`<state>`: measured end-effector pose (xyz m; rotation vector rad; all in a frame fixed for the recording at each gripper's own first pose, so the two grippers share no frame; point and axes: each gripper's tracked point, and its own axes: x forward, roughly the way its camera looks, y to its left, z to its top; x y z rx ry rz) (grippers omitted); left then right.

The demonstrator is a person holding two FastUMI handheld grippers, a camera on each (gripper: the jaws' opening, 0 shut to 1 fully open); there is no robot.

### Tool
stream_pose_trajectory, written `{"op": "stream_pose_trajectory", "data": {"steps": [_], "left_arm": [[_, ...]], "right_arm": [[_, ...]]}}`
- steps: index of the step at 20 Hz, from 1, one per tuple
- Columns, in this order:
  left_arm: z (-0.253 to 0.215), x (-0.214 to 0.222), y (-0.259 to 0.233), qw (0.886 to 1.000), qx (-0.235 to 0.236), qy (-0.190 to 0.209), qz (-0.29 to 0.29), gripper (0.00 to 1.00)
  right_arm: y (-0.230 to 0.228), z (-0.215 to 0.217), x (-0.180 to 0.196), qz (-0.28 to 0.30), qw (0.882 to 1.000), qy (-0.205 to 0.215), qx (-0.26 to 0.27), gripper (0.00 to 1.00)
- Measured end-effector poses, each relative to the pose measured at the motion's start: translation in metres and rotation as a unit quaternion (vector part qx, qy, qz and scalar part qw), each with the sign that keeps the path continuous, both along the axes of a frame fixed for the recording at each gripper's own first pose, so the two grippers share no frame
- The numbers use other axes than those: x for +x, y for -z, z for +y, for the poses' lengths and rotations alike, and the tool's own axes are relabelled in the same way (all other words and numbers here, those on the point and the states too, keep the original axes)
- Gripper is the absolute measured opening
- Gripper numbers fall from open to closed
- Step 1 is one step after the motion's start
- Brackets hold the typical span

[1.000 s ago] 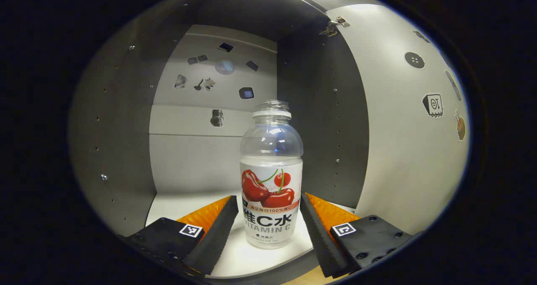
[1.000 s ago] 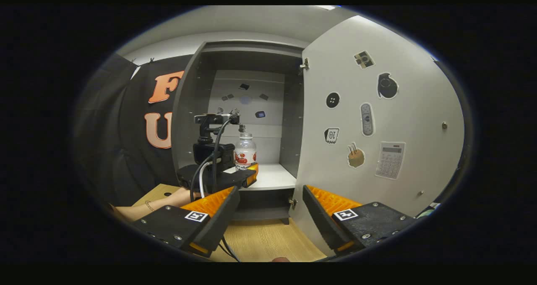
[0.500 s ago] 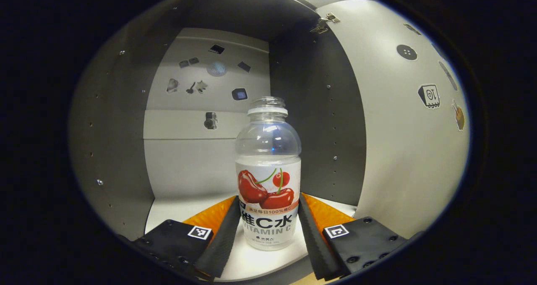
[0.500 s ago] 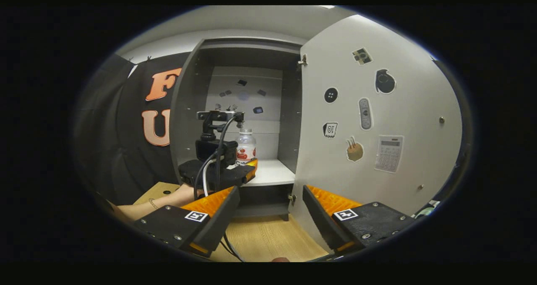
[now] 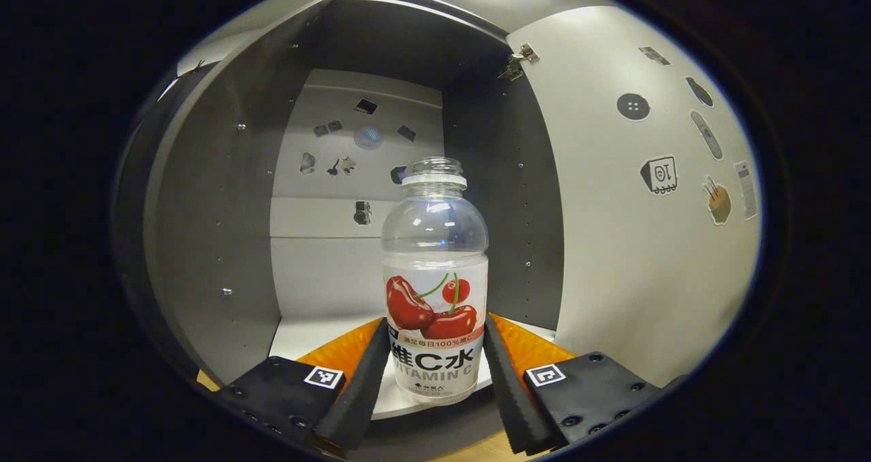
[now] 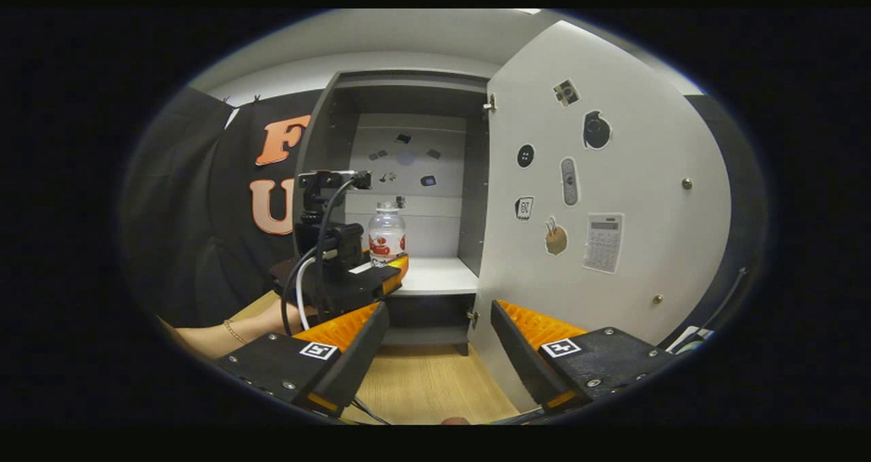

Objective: Open the cabinet door with the right hand, grasp the bottle in the cabinet with the left hand and place it on the coaster, then close the cabinet door with the right hand.

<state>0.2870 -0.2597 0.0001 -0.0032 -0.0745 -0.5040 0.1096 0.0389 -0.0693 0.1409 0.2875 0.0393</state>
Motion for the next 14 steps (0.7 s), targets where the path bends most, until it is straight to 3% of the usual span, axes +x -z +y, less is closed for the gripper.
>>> {"op": "stream_pose_trajectory", "data": {"steps": [1,12,13,14], "left_arm": [[0.001,-0.003,-0.002,1.000,0.001,-0.001,-0.003,0.81],[0.024,-0.030,-0.008,0.996,0.012,-0.091,-0.010,0.82],[0.027,-0.031,-0.004,0.995,0.018,-0.095,-0.003,0.82],[0.036,-0.037,0.001,0.995,0.023,-0.099,-0.001,0.82]], "right_arm": [[0.000,0.000,-0.005,-0.004,1.000,-0.006,-0.002,0.93],[-0.009,0.007,-0.051,-0.054,0.994,-0.096,-0.004,0.93],[-0.007,0.011,-0.051,-0.053,0.993,-0.101,-0.004,0.89],[-0.007,0.016,-0.053,-0.054,0.993,-0.105,-0.003,0.93]]}}
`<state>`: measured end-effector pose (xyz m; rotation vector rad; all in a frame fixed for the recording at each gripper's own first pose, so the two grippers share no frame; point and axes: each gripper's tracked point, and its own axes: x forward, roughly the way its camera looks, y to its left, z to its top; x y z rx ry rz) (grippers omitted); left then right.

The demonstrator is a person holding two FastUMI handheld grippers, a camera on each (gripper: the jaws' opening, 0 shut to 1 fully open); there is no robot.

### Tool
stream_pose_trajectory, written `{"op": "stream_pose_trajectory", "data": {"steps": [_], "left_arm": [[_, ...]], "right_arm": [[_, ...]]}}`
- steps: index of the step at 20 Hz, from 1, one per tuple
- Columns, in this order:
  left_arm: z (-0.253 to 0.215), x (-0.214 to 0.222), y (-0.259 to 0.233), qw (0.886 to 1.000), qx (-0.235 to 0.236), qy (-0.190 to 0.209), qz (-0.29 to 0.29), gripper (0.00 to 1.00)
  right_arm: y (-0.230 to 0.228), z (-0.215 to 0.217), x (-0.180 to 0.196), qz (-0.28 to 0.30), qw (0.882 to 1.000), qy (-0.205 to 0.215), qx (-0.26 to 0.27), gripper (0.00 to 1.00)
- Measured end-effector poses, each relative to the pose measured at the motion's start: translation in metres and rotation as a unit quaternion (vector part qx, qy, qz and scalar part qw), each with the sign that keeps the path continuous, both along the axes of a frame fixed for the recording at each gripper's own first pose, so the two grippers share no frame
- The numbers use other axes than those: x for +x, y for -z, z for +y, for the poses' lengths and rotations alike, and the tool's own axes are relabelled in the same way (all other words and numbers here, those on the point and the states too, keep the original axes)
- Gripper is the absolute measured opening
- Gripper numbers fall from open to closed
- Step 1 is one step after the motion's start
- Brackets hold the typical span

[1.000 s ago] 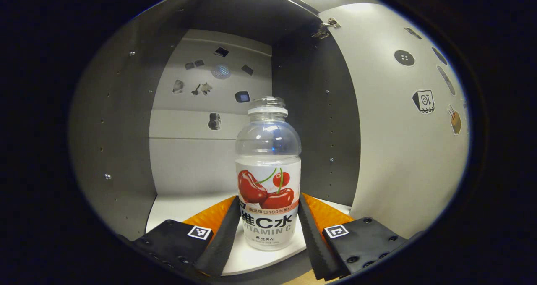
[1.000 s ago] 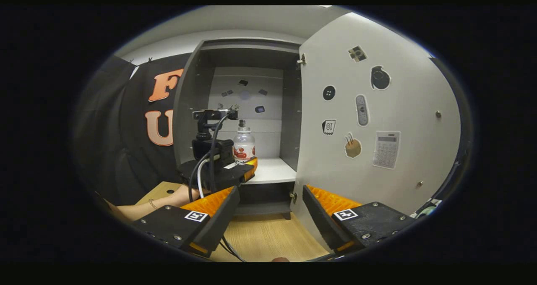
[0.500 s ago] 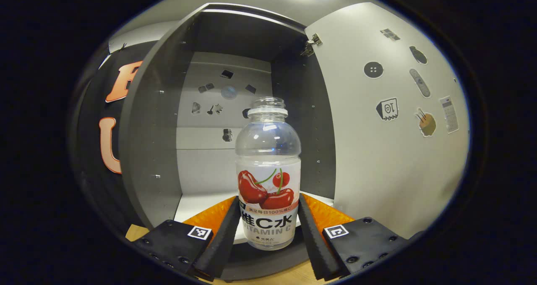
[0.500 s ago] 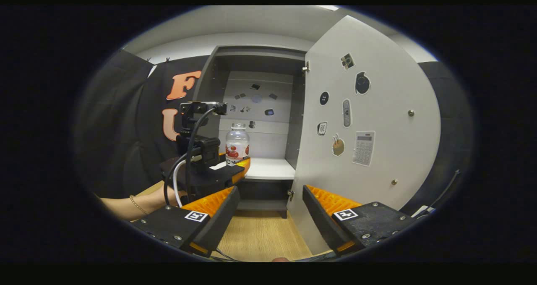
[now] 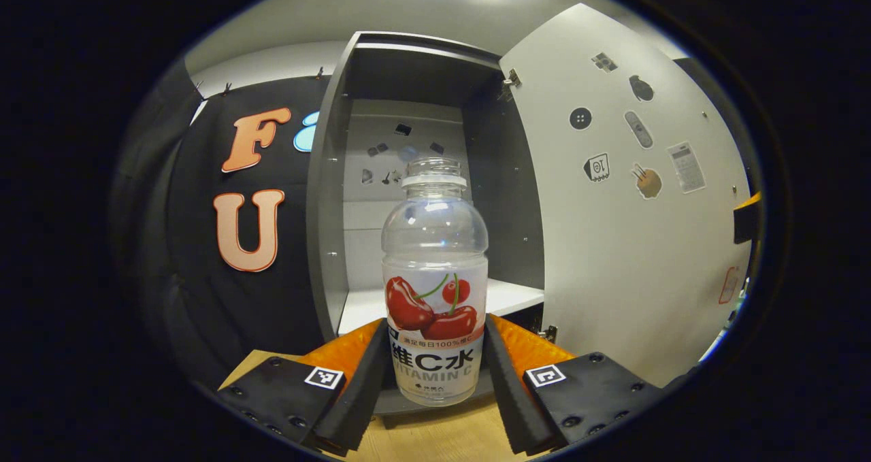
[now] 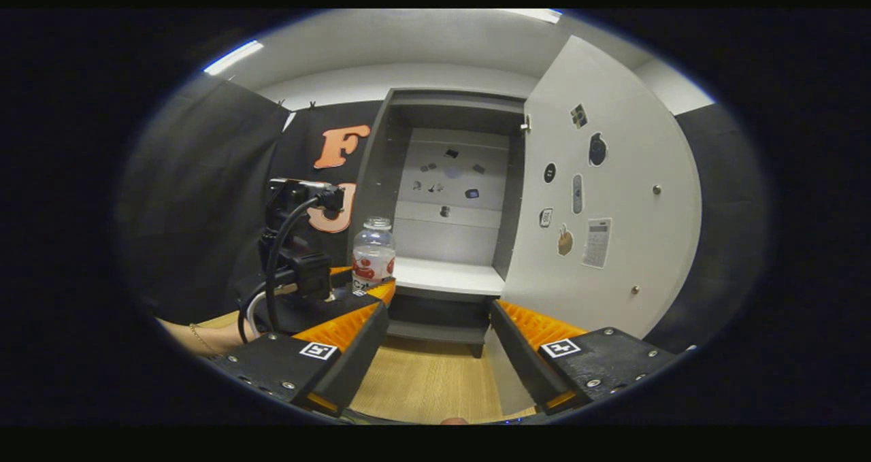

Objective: Open the cabinet door with the right hand, grasp the bottle in the cabinet with the left hand and place it on the coaster, then close the cabinet door with the right hand.

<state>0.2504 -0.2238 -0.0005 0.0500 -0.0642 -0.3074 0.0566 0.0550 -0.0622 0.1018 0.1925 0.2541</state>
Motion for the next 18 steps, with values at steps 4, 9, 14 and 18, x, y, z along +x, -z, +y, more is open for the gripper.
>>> {"op": "stream_pose_trajectory", "data": {"steps": [4,9,14,18], "left_arm": [[0.030,-0.021,0.020,1.000,-0.010,-0.014,0.018,0.83],[0.073,-0.034,0.052,0.999,-0.025,-0.026,0.020,0.83],[0.102,-0.046,0.102,0.999,-0.028,-0.027,0.025,0.82],[0.114,-0.059,0.156,0.998,-0.014,-0.017,0.055,0.83]], "right_arm": [[-0.006,0.024,0.005,-0.009,1.000,-0.002,0.011,0.93],[0.003,0.053,0.013,0.006,1.000,0.002,0.026,0.93],[0.016,0.075,0.020,0.008,1.000,0.013,0.013,0.93],[0.024,0.086,0.023,0.002,0.999,0.030,0.011,0.93]]}}
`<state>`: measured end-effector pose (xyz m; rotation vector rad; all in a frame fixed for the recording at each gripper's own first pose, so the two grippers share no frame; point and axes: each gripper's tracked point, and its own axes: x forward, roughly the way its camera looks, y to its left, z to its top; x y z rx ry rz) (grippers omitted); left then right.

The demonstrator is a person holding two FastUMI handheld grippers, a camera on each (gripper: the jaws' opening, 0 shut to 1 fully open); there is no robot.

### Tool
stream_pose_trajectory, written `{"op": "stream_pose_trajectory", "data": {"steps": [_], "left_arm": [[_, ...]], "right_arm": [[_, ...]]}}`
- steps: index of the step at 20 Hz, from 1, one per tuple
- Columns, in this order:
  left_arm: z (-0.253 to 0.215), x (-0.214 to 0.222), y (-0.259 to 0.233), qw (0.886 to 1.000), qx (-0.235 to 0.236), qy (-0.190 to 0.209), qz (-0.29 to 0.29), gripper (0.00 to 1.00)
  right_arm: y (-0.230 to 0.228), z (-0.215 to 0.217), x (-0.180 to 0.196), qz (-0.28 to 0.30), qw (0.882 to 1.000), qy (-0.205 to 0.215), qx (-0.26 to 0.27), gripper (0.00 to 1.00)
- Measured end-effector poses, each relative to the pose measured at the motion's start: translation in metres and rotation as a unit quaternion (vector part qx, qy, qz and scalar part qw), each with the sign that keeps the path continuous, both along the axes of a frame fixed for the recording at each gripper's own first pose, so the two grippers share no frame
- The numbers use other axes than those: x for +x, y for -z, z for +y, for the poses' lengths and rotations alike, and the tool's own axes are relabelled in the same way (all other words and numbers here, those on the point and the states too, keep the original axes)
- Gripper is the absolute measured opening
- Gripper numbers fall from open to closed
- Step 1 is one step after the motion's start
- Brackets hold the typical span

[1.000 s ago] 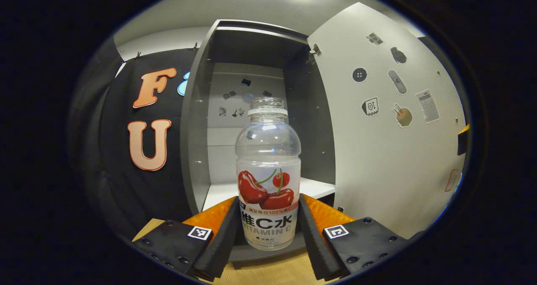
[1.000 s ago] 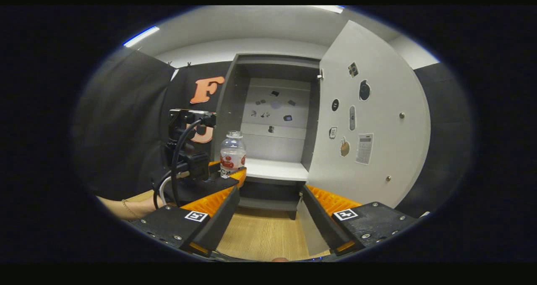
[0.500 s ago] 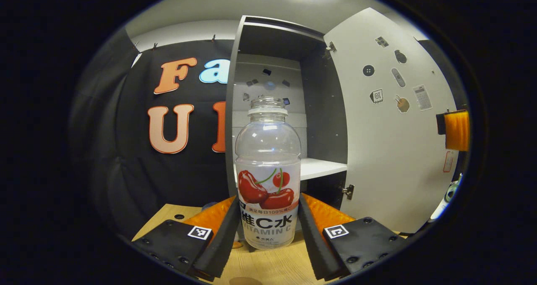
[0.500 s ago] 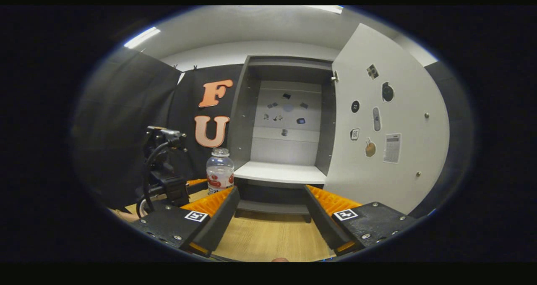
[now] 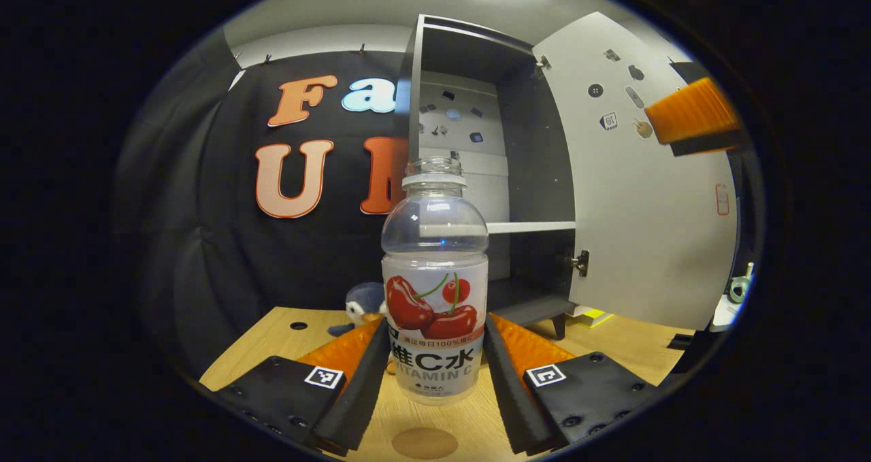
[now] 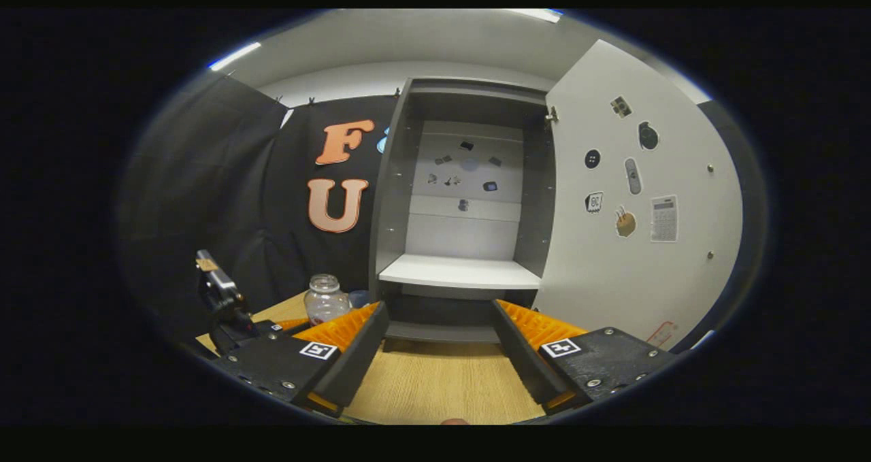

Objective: Open the cabinet door with the right hand, grasp the bottle in the cabinet with the left hand and place it on the coaster, then close the cabinet door with the right hand.

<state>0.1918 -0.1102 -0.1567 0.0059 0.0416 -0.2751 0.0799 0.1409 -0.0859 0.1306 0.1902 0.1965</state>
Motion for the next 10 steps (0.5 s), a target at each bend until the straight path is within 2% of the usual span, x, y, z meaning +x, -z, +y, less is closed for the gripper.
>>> {"op": "stream_pose_trajectory", "data": {"steps": [6,10], "left_arm": [[0.006,-0.005,0.050,1.000,0.006,0.013,0.022,0.83],[0.005,-0.007,0.077,0.999,0.002,0.015,0.034,0.83]], "right_arm": [[0.021,0.014,0.003,0.026,0.999,-0.009,-0.029,0.93],[0.029,0.022,0.006,0.025,0.999,-0.013,-0.026,0.93]]}}
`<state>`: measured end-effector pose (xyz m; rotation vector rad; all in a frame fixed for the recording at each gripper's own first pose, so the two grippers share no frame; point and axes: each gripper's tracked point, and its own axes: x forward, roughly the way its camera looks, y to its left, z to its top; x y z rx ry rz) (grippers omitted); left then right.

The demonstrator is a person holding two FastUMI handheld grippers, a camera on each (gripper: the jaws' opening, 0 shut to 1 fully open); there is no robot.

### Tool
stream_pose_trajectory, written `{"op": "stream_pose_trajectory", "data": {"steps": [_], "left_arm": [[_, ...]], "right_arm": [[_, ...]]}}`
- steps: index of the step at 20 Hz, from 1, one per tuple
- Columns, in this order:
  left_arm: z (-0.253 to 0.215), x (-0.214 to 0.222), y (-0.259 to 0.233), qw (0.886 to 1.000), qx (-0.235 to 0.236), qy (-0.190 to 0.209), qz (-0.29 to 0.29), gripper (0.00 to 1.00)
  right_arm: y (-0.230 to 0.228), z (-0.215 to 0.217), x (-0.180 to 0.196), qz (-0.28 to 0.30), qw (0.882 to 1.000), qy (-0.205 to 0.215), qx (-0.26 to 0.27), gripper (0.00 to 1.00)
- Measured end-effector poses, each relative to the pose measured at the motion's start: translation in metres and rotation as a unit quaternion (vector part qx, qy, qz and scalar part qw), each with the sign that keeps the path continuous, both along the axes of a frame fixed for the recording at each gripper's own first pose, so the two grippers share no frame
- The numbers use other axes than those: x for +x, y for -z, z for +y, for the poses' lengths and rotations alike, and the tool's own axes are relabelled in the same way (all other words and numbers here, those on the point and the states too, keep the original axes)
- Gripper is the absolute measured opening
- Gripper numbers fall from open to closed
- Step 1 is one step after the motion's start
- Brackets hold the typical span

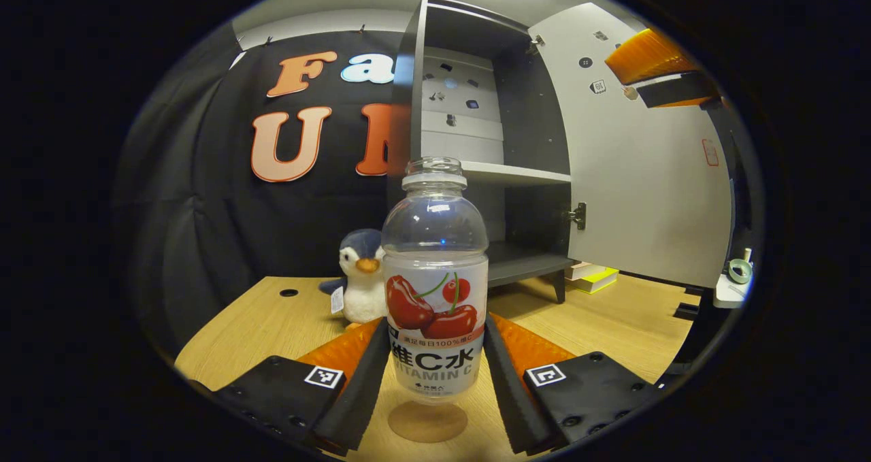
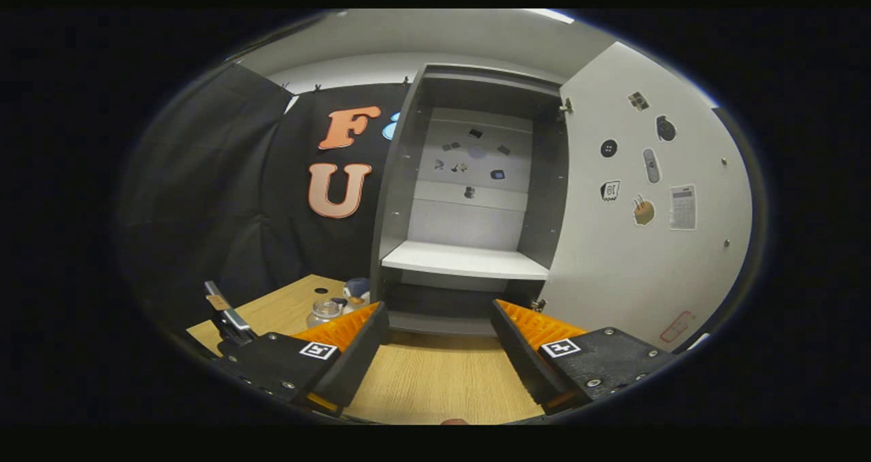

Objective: Open the cabinet door with the right hand, grasp the bottle in the cabinet with the left hand and place it on the coaster, then close the cabinet door with the right hand.

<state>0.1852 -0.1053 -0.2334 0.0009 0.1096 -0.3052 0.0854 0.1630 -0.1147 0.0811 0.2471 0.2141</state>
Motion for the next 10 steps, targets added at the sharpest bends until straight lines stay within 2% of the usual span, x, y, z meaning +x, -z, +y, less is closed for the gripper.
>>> {"op": "stream_pose_trajectory", "data": {"steps": [4,8,10], "left_arm": [[0.002,0.004,0.034,0.999,0.012,-0.009,0.031,0.83],[0.004,0.011,0.059,0.997,0.036,-0.015,0.060,0.83],[0.006,0.015,0.066,0.997,0.033,-0.019,0.068,0.83]], "right_arm": [[0.014,0.003,0.004,0.016,1.000,-0.008,-0.013,0.93],[0.021,0.001,0.007,0.026,1.000,-0.003,-0.001,0.93],[0.022,0.000,0.009,0.030,1.000,-0.001,0.005,0.94]]}}
